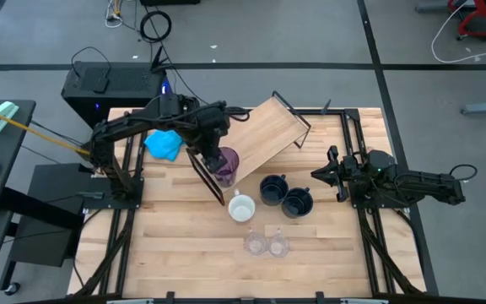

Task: Stack small to large cups/mugs on shelf
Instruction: Put the violet cup on the shelf

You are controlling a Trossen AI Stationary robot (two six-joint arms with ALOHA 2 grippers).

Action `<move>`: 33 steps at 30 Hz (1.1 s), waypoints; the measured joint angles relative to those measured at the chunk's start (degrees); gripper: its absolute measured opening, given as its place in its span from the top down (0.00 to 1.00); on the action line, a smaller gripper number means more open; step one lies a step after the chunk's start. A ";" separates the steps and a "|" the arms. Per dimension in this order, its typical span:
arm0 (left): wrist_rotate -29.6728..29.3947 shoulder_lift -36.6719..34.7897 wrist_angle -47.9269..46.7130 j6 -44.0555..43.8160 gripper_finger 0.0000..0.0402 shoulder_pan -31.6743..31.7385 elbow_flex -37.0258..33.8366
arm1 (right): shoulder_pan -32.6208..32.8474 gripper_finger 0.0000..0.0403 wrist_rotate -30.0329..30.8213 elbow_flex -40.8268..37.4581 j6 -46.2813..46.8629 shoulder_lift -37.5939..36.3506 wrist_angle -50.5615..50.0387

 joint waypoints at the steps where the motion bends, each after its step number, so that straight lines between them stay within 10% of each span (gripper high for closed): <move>1: 0.07 0.00 0.00 -0.34 0.61 0.00 0.00 | 0.01 0.90 0.00 0.00 0.00 -0.02 0.00; 33: -0.53 -0.61 0.00 -0.77 0.61 -1.11 0.07 | 0.00 0.90 0.00 0.00 0.00 0.00 -0.01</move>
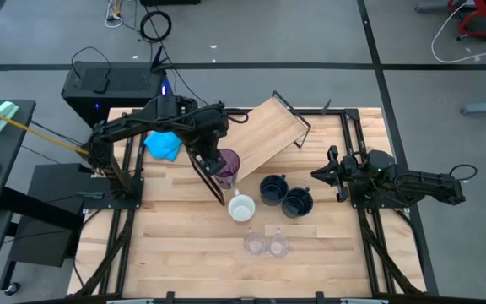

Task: Stack small to large cups/mugs on shelf
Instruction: Put the violet cup on the shelf

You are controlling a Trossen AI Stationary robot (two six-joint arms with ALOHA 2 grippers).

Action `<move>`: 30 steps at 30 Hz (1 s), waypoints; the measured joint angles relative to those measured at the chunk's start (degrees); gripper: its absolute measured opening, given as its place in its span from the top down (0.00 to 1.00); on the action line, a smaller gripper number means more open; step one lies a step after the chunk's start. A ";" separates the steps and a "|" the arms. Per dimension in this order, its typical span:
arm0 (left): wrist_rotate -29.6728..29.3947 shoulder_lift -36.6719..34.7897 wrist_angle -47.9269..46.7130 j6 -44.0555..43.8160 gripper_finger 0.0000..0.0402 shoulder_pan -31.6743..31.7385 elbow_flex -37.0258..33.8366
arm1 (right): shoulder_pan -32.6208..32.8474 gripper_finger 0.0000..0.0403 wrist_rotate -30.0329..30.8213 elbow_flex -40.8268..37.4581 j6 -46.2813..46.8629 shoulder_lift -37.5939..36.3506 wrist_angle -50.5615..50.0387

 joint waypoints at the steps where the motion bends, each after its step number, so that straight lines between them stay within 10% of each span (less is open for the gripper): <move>1: -0.30 0.00 0.00 0.02 0.61 0.00 0.00 | -0.01 0.90 0.00 0.00 0.00 0.00 0.01; 30: -4.27 -2.10 0.02 7.92 0.72 -0.02 -0.09 | 0.00 0.90 0.00 0.00 0.02 -0.02 0.00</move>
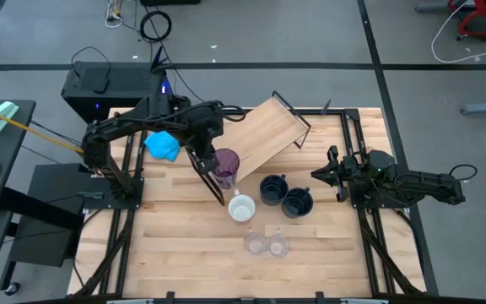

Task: Stack small to large cups/mugs on shelf
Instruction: Put the violet cup on the shelf, then put the orange mug on the shelf

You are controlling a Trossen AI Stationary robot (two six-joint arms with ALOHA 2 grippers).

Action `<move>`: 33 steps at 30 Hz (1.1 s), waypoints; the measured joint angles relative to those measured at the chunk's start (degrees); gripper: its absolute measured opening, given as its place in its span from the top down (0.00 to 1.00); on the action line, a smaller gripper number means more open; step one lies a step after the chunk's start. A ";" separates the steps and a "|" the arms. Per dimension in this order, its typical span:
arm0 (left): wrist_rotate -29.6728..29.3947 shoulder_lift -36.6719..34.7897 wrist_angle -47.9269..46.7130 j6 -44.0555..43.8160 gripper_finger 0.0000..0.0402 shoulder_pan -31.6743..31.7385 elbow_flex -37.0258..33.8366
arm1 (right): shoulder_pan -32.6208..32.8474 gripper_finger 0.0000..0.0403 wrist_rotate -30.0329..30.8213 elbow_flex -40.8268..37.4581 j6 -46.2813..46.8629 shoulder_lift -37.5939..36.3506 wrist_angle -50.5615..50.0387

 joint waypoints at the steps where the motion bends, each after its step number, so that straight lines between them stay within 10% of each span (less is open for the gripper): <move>1: -0.05 0.00 0.00 0.00 0.72 0.00 0.00 | -0.01 0.90 0.00 0.01 -0.02 0.02 -0.05; 33: -4.95 -5.18 -0.04 3.10 0.72 0.48 0.08 | 0.00 0.90 0.00 0.00 -0.01 0.01 -0.12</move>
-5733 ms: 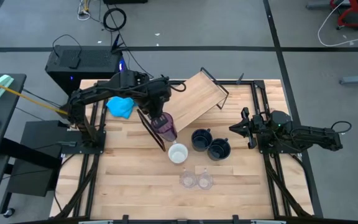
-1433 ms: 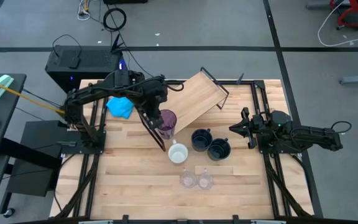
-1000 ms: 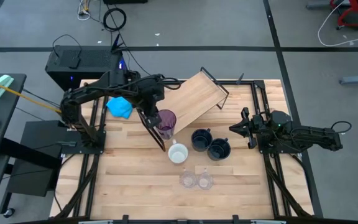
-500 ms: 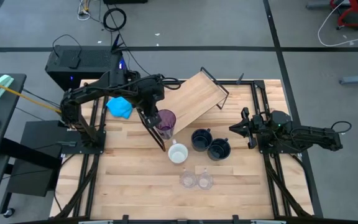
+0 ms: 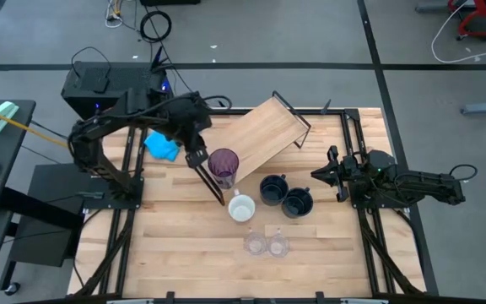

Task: Stack small to large cups/mugs on shelf
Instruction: Put the orange mug on the shelf

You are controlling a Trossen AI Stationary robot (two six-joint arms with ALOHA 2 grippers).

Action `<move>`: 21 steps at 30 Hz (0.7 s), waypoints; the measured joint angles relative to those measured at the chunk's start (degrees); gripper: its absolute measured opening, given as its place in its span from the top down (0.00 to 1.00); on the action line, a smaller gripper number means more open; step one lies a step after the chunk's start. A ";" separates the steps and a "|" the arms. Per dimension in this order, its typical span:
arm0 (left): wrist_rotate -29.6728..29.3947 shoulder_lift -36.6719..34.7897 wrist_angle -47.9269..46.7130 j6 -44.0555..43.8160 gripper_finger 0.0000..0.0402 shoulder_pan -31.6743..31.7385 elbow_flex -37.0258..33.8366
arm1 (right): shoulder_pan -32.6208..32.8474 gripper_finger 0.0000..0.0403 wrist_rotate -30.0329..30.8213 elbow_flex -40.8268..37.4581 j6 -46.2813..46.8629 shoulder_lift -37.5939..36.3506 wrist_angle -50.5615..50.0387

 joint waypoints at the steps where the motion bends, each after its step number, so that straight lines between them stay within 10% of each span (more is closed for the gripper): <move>1: -1.42 -0.30 0.04 0.62 0.72 -0.68 -0.03 | 0.01 0.90 0.00 0.00 -0.02 -0.01 0.00; 10: -13.56 -8.51 4.30 2.50 0.76 -9.48 -11.66 | 0.00 0.90 0.00 0.02 -0.01 -0.01 -0.03; 21: -11.30 -25.68 23.79 7.71 0.84 -13.40 -40.78 | 0.00 0.90 0.00 0.01 -0.01 -0.01 -0.07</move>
